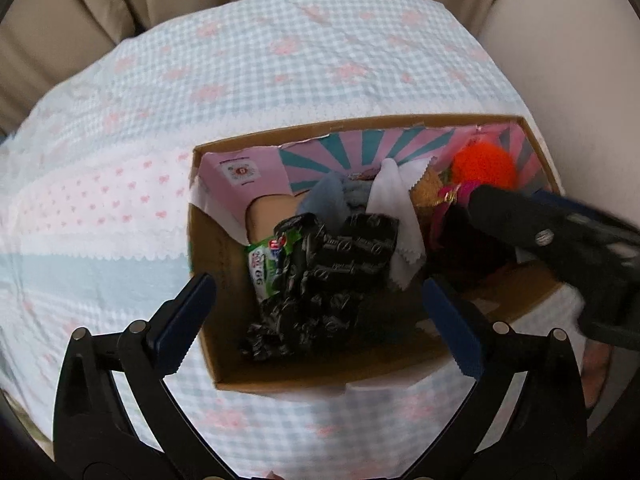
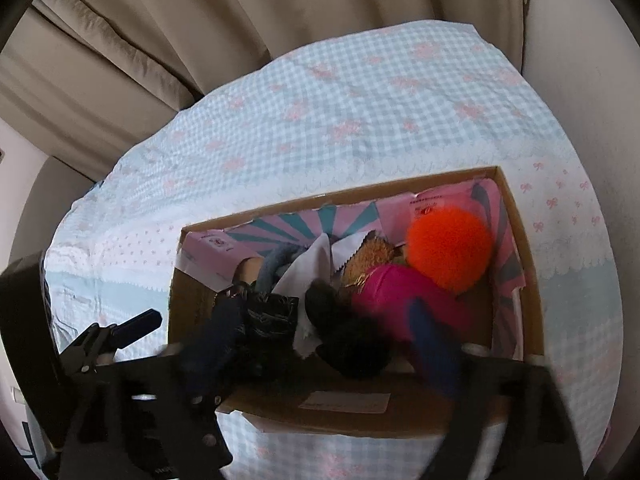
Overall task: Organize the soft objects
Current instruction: 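Open both tools to drop the scarf and gloves into the box, then lift both empty tools away from the box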
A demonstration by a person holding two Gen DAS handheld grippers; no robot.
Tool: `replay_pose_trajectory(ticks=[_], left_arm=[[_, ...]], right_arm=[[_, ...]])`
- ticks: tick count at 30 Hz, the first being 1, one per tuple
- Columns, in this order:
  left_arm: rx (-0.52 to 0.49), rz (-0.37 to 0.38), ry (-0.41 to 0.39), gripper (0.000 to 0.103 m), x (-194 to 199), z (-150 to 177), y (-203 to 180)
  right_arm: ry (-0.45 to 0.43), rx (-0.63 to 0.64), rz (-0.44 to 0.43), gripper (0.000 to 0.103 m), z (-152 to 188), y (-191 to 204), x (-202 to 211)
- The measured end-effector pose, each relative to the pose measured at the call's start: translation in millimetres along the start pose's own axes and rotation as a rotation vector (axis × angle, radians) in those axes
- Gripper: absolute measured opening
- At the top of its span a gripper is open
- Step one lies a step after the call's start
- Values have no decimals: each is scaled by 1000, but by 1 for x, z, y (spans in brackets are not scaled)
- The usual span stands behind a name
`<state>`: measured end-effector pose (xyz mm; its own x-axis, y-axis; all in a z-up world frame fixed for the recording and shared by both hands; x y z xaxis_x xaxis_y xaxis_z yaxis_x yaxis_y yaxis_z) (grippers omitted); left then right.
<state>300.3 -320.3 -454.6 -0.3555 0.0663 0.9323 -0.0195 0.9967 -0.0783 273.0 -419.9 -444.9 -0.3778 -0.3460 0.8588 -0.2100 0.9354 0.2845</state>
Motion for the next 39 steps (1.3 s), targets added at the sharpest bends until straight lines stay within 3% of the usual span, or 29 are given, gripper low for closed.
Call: replay_pose_trajectory(ticks=[14, 22, 32, 39], left_arm=[[40, 51, -28, 103, 32, 2, 9], [30, 83, -77, 103, 78, 2, 15], [35, 121, -198, 103, 198, -9, 53], [53, 127, -351, 103, 307, -19, 101]], right_arm=[[-3, 4, 67, 100, 5, -1, 21], [-56, 9, 94, 100, 2, 18, 58], [-197, 44, 152, 100, -24, 79, 161], [-310, 119, 216, 100, -39, 137, 247]])
Point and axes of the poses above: each gripper's, at about its wrist camera, not at the fingertips, and x roughly against the way its jaws point, y to its left, z to its underside, the point moved 10 cm from there along -x, roughly the way its jaws point, and after that the axes turned 14 degrees about x, right-handed, at the moved point
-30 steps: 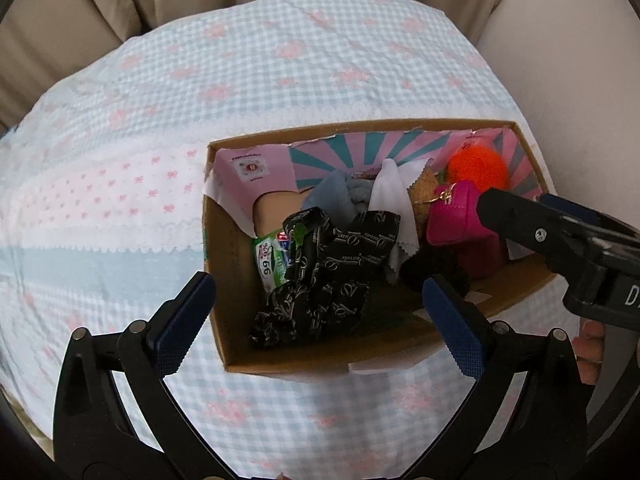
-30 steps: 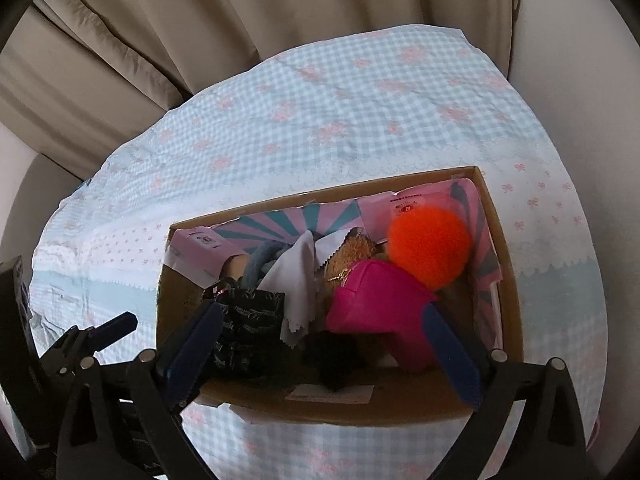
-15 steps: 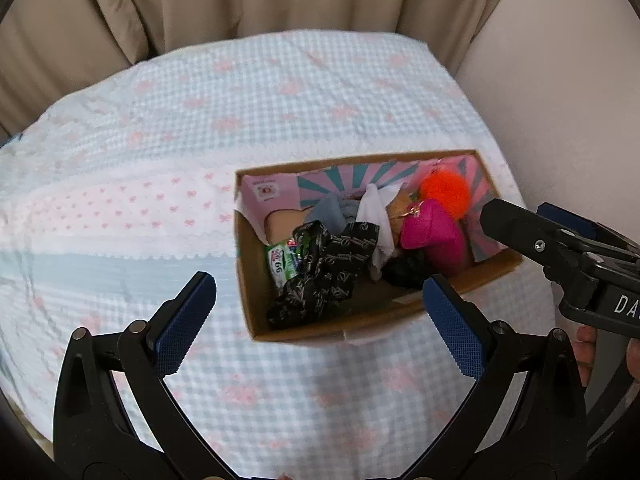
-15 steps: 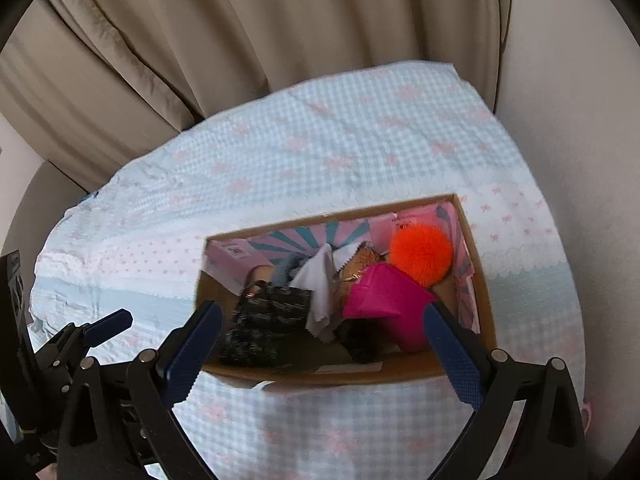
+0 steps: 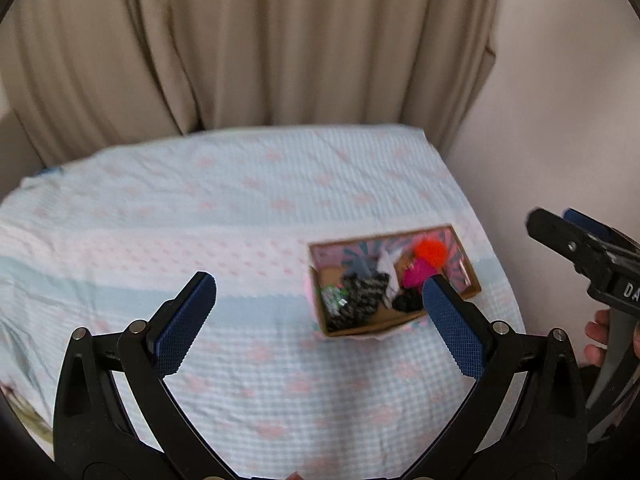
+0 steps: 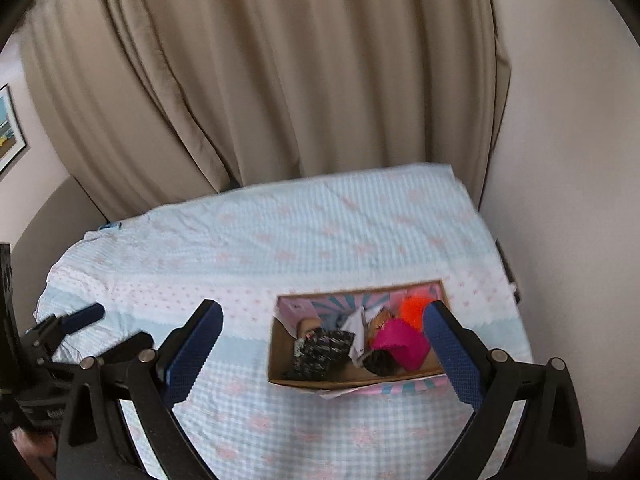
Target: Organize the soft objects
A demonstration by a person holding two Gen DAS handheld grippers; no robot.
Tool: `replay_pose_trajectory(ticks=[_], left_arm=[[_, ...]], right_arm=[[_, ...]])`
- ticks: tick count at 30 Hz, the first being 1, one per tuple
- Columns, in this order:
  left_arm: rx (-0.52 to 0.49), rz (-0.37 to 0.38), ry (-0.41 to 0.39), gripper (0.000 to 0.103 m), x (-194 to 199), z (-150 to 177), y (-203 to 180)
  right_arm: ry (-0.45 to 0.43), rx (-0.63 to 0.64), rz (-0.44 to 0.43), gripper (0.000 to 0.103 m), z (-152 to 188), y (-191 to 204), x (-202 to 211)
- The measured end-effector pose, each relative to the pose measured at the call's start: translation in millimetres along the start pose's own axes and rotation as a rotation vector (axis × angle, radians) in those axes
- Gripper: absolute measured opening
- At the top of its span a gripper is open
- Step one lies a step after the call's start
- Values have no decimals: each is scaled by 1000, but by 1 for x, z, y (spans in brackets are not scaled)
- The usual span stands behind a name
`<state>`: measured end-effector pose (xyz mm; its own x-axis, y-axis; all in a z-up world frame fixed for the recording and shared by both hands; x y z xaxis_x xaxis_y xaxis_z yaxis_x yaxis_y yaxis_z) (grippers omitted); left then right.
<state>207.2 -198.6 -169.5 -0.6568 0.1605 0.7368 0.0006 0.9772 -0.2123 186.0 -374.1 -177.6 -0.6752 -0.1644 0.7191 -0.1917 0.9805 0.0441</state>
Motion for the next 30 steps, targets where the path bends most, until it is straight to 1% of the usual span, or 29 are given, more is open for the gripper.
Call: replay_pose_trajectory(ticks=[6, 11, 14, 21, 30], left_arm=[[24, 23, -139, 103, 74, -28, 24], [32, 29, -221, 103, 114, -34, 39], [33, 37, -255, 103, 130, -33, 44], [18, 44, -336, 103, 157, -27, 53], [21, 29, -368, 103, 167, -27, 58]], right_arm=[[-91, 49, 47, 100, -18, 33, 59], [-155, 66, 100, 100, -24, 52, 88], [-184, 78, 134, 100, -26, 60, 100], [-216, 84, 156, 100, -21, 72, 112], [-234, 92, 174, 100, -21, 77, 116]])
Point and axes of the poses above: each gripper's, at about its wrist camera, not at the fingertips, and x roughly against the way its jaws point, y to its left, z to its underside, the point moved 10 cm from there along -x, roughly the way its jaws point, and after that the axes turned 14 degrees about x, right-handed, at the moved point
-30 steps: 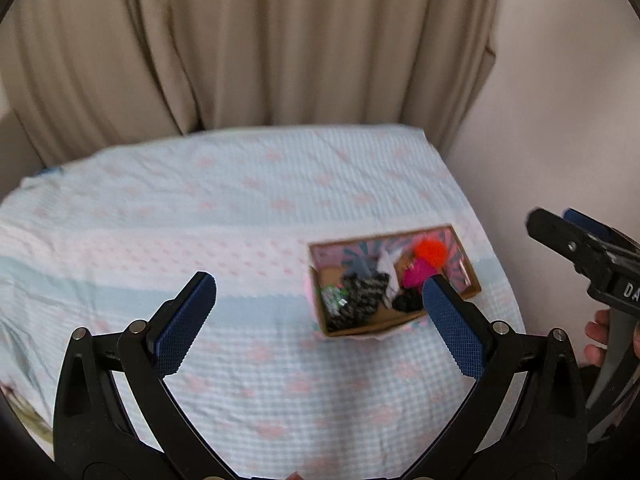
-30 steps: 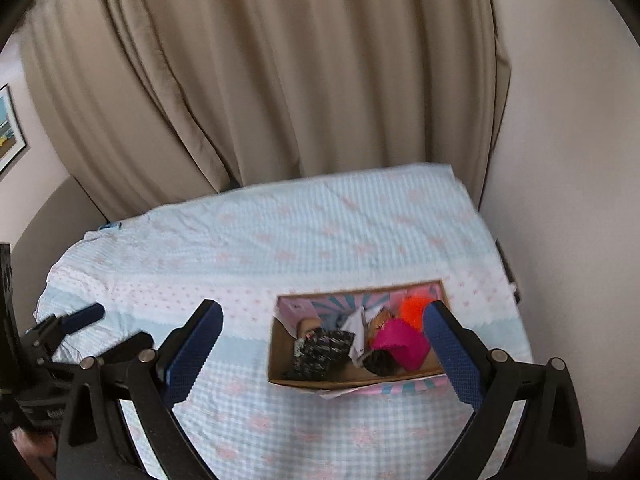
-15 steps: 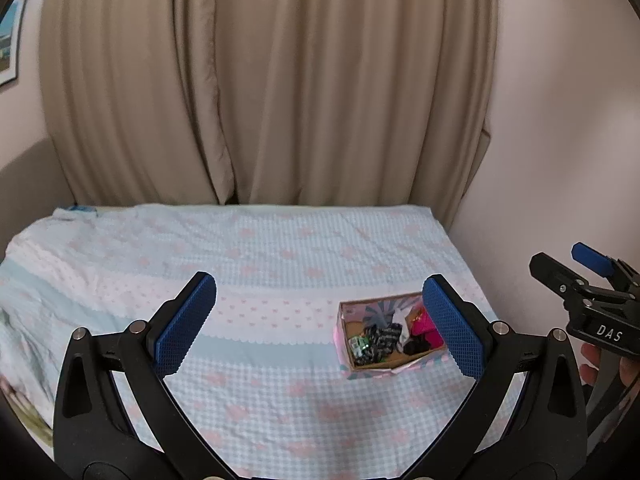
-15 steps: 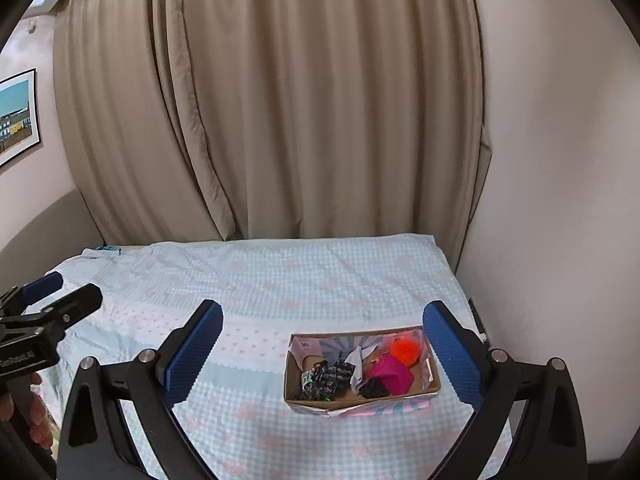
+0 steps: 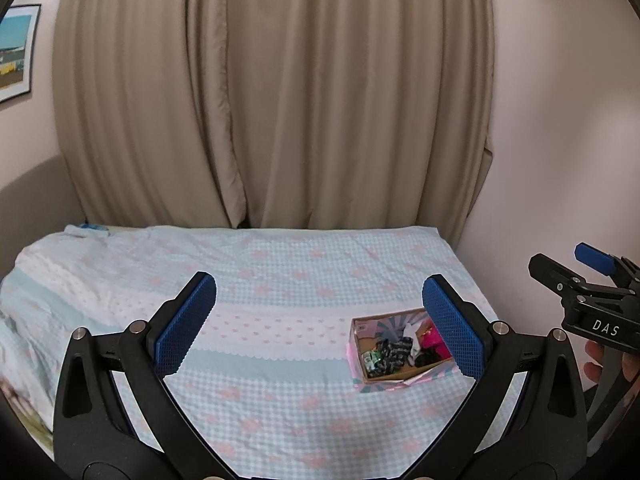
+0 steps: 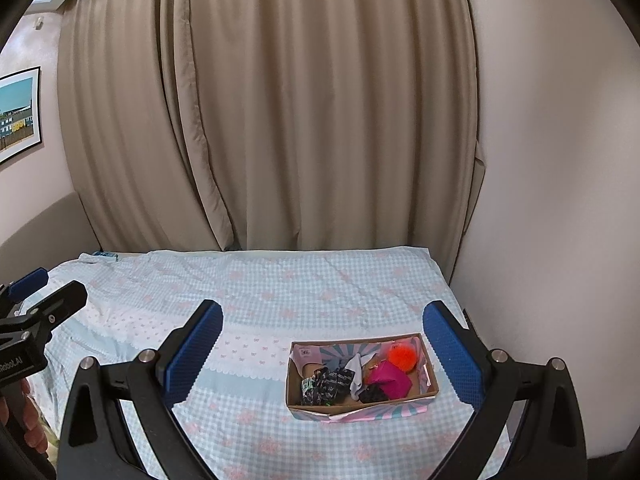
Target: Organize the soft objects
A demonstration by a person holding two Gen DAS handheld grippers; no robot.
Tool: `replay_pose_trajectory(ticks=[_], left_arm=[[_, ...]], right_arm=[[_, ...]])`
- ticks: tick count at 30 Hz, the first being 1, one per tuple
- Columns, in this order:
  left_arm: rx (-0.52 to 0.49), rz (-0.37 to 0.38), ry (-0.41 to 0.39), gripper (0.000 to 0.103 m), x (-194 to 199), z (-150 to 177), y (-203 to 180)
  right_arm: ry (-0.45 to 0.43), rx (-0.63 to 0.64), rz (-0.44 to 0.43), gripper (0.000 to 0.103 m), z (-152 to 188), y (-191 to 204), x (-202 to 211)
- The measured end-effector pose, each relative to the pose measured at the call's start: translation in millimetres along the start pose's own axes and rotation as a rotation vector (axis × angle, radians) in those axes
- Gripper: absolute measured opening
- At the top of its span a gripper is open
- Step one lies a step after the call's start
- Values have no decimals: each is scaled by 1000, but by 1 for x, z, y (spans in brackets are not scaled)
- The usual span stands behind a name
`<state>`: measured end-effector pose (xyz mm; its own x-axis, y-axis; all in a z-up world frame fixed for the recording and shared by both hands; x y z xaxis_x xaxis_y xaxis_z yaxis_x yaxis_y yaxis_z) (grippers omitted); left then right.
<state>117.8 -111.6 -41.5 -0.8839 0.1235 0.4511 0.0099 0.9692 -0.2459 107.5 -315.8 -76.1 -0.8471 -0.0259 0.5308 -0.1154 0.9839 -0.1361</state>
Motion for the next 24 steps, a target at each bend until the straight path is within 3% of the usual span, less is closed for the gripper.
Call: replay_pose_trajectory(ticks=[24], left_arm=[[-18, 0, -26, 103, 3, -4, -10]], right_arm=[[-7, -4, 12, 100, -3, -1, 1]])
Point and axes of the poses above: each gripper's, at about its wrist camera, not at the fingertips, and x roughly against the way its jaws point, y to its left, z to its underside, the point moved 10 cm from there along -x, roughly the way its jaws point, and after that the axes turned 14 degrees about x, right-handed, at the moved point
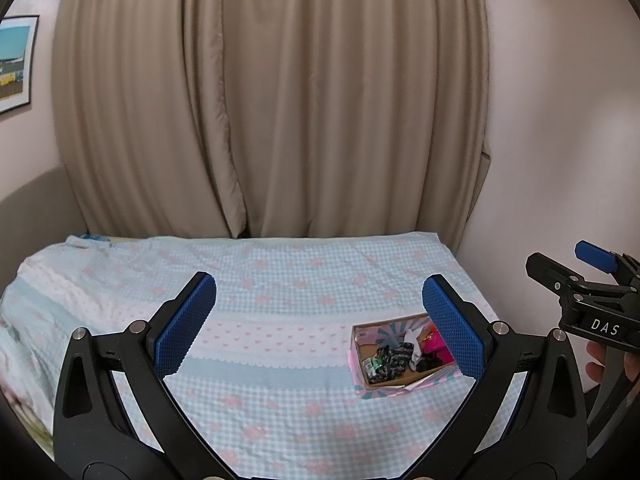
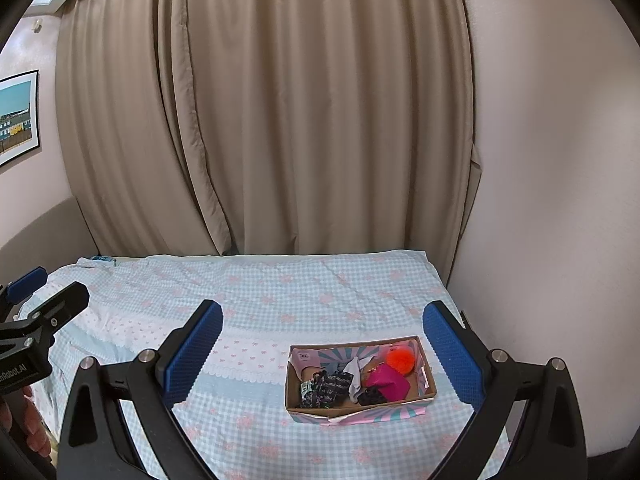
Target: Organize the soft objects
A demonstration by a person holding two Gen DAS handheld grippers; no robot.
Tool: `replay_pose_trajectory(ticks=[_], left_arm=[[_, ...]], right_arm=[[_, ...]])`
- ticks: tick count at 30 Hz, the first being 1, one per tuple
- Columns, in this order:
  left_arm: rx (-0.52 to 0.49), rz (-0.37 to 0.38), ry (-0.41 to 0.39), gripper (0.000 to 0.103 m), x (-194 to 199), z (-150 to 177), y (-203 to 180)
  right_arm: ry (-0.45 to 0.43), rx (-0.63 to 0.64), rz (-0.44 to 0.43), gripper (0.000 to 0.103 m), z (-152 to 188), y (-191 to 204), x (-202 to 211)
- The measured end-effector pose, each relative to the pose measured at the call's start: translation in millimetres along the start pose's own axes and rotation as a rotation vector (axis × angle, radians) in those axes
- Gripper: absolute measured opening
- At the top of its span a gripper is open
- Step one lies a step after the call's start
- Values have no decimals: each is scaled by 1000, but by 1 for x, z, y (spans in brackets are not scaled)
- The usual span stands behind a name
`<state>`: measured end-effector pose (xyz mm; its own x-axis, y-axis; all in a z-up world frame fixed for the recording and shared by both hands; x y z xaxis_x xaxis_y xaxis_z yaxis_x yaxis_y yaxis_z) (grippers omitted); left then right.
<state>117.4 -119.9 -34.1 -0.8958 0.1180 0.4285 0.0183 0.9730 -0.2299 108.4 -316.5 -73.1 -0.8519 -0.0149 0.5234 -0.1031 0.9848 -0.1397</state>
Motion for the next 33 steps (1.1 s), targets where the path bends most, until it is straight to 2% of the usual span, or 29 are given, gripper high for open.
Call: replay_pose_trajectory(ticks=[23, 33], left_arm=[[-18, -15, -12, 103, 2, 2, -4], [-30, -57, -60, 103, 3, -5, -1]], right_arm=[[-1, 0, 9, 100, 0, -6, 1], [-1, -4, 8, 100, 0, -6, 1]])
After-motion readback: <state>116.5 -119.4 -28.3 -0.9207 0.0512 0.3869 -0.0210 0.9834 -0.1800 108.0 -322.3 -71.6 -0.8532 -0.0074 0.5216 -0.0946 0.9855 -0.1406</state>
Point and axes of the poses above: each gripper's, at about its wrist camera, not at the fingertips, and x roughly against the way its jaws point, y to its left, z to its underside, the point moved 10 cm from there along -x, roughly the way its jaws point, and after that the axes turned 14 degrees about x, right-handed, at the moved point
